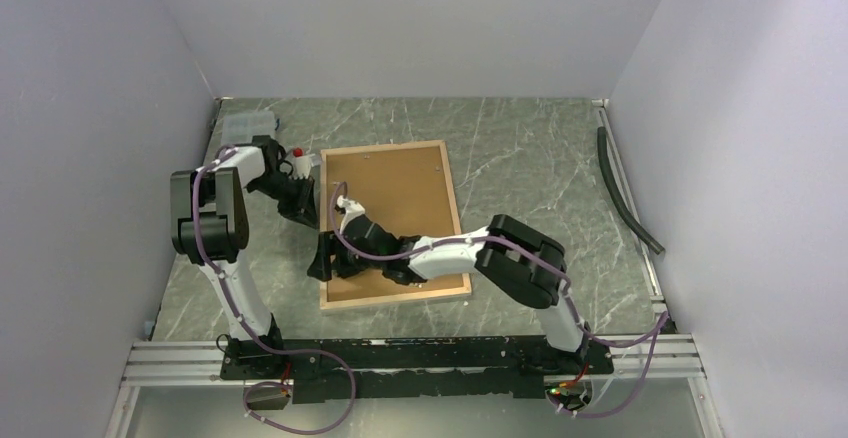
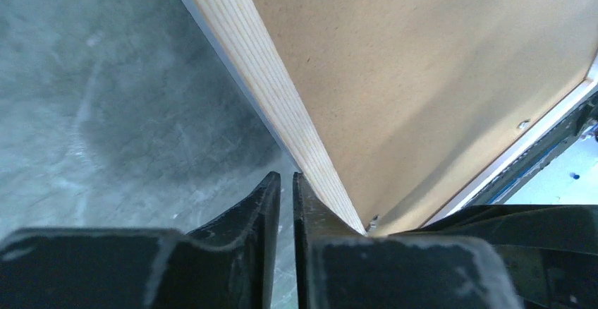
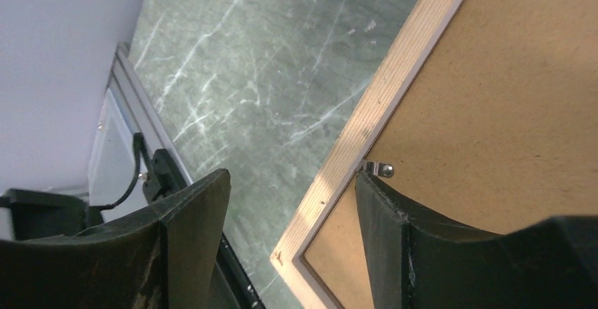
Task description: Put the photo into the frame
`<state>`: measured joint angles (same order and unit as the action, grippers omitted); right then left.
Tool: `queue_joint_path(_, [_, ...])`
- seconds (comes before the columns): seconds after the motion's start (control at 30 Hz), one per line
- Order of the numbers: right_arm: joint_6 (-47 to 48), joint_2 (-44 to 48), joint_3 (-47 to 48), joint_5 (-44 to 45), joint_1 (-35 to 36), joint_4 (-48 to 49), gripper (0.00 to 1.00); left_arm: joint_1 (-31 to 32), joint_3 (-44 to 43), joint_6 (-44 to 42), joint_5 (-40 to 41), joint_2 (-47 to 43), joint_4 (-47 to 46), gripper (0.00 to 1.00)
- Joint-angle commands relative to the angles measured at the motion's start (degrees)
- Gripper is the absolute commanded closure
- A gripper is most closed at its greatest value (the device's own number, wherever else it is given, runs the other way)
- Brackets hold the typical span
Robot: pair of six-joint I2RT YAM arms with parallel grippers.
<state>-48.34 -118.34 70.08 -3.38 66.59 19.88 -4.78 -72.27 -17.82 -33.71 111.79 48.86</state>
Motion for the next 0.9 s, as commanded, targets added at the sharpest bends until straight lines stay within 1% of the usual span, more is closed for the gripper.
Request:
queue_joint_path(0.0, [4.92, 9.94, -1.19, -2.27, -2.83, 4.44, 0.28, -1.58, -7.46, 2.09, -2.96, -5.18, 4.26, 0.77])
queue_joint_path(0.07, [5.93, 12.10, -1.27, -3.18, -5.00, 3.77, 0.24, -2.34, -9.86, 4.05, -3.41, -5.20, 4.02, 0.67])
queue_joint_path(0.2, [7.05, 14.17, -0.69, -4.96, -11.00, 1.85, 0.22, -2.61, -12.22, 7.54, -4.03, -3.48, 1.82, 0.54])
queue_joint_path(0.27, [7.31, 13.64, 0.75, -6.29, -13.77, 0.12, 0.21, -2.60, -13.45, 9.04, -4.07, -1.43, 0.81, 0.51])
queue_joint_path(0.4, [7.40, 10.12, 5.43, -9.54, -18.68, -3.07, 0.23, -2.61, -17.09, 10.97, -5.45, 4.06, -0.04, 0.56])
queue_joint_path(0.5, [8.17, 6.06, 10.36, -10.90, -20.81, -6.08, 0.24, -2.56, -18.66, 12.43, -6.67, 7.50, -1.17, 0.59])
queue_joint_path(0.57, [8.17, 2.64, 14.29, -12.98, -22.15, -8.48, 0.26, -2.44, -19.37, 13.02, -6.88, 9.01, -1.83, 0.63])
queue_joint_path(0.73, [7.76, -5.78, 22.41, -16.98, -23.57, -11.61, 0.27, -2.15, -19.38, 13.29, -7.41, 11.49, -3.05, 0.72])
queue_joint_path(0.87, [7.38, -10.80, 26.74, -18.90, -23.61, -12.47, 0.28, -1.99, -18.89, 12.47, -7.31, 12.50, -3.33, 0.78])
